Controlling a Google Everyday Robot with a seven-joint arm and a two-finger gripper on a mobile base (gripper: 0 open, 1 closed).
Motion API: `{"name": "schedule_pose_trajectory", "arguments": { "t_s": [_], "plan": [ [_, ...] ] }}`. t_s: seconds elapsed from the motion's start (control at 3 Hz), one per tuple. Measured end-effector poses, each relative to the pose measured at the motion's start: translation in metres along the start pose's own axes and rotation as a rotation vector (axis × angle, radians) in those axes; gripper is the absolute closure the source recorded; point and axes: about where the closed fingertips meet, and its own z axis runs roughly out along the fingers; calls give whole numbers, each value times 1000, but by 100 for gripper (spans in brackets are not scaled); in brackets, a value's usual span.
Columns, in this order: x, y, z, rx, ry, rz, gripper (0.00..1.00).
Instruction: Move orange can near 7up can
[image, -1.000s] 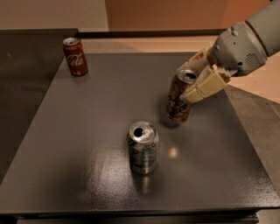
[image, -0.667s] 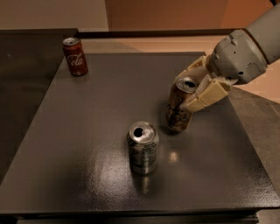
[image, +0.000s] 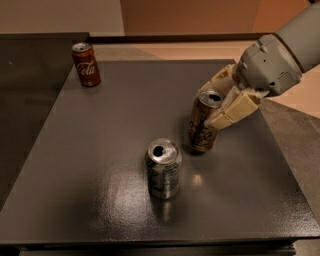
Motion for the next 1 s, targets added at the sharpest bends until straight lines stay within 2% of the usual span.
{"name": "schedule_pose_trajectory", "arguments": {
  "t_s": [0.33, 1.0],
  "plan": [
    [0, 4, 3, -15, 3, -5, 100],
    [1, 34, 19, -68, 20, -45, 100]
  ]
}}
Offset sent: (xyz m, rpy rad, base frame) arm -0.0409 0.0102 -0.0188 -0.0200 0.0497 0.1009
